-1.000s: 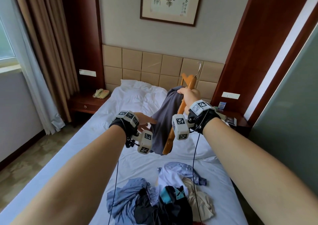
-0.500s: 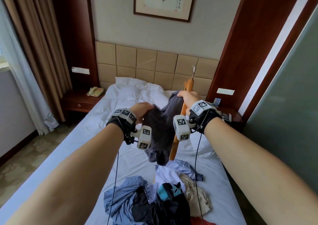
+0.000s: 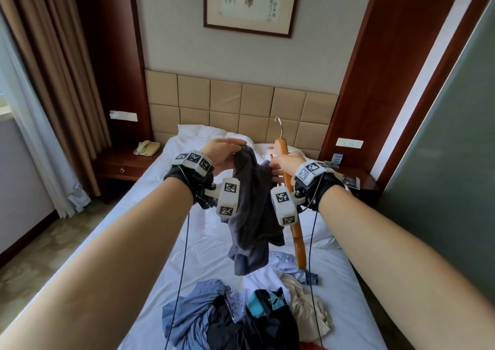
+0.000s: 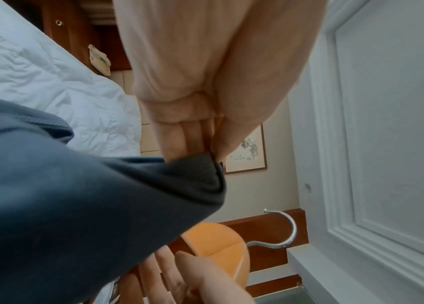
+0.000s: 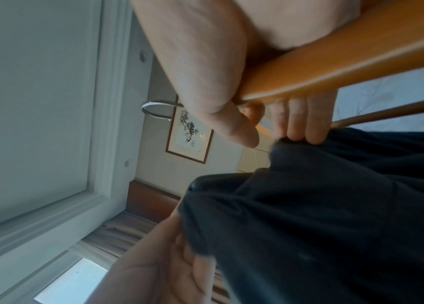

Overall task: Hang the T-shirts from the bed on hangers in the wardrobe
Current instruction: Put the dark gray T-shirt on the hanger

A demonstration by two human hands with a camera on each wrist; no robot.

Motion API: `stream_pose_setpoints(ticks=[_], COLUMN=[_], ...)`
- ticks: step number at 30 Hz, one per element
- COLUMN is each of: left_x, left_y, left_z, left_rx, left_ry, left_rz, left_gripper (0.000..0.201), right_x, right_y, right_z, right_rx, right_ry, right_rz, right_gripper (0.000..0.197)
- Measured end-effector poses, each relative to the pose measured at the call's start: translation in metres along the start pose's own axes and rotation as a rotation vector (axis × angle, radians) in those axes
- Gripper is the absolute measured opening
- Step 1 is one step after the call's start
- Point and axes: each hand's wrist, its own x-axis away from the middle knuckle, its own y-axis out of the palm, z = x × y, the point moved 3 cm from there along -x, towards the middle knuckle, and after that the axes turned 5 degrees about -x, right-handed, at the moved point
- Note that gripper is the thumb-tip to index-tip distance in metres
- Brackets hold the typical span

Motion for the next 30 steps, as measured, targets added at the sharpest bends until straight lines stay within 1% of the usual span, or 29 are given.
stream_pose_setpoints(ticks=[4,7,9,11,12,14,16,18,20,22,24,26,28,30], left_x=[0.0,0.001,0.0,-0.002,-0.001,0.0,-0.002,-0.008,-0.011,-0.011,-0.009,-0.008,-0.008,-0.012], left_y=[0.009,0.017,0.021,0.023,0.025,0.025,0.022,0.015,0.012,0.011,0.013,0.015,0.016,0.016], left_z=[0.007,0.007,0.006,0.005,0.006,0.007,0.006,0.004,0.001,-0.002,-0.003,-0.003,-0.002,-0.006], left_rx=[0.027,0.028,0.005,-0.032,-0.055,-0.104,-0.197,-0.347,-0.439,-0.379,-0.248,-0.165,-0.152,-0.159], left_ry=[0.014,0.01,0.007,0.002,-0.002,-0.01,-0.004,0.023,0.038,0.026,-0.006,-0.031,-0.053,-0.092], left_rz=[-0.048,-0.122,-0.177,-0.222,-0.24,-0.239,-0.172,-0.07,-0.013,-0.01,-0.052,-0.1,-0.119,-0.117], left_gripper=[0.03,0.029,0.029,0.026,0.026,0.027,0.032,0.038,0.038,0.04,0.04,0.04,0.043,0.047], right_x=[-0.005,-0.004,-0.008,-0.01,-0.007,-0.004,-0.009,-0.015,-0.022,-0.026,-0.024,-0.021,-0.018,-0.018], right_y=[0.005,0.01,0.014,0.016,0.016,0.015,0.011,0.007,0.006,0.008,0.011,0.013,0.013,0.013], right_z=[-0.001,-0.002,-0.001,0.0,-0.001,-0.003,-0.003,-0.001,0.001,0.001,0.0,-0.001,-0.003,-0.005], right_rx=[0.039,0.038,0.075,0.155,0.164,0.171,0.183,0.161,0.14,0.109,0.101,0.1,0.09,0.069], right_ry=[-0.038,-0.08,-0.118,-0.154,-0.165,-0.169,-0.16,-0.14,-0.117,-0.118,-0.132,-0.151,-0.168,-0.185], right_rz=[-0.085,-0.15,-0.18,-0.17,-0.166,-0.133,-0.075,-0.045,-0.033,-0.03,-0.03,-0.027,-0.02,-0.002], right_gripper=[0.027,0.032,0.044,0.057,0.054,0.035,0.025,0.021,0.024,0.034,0.04,0.034,0.029,0.019])
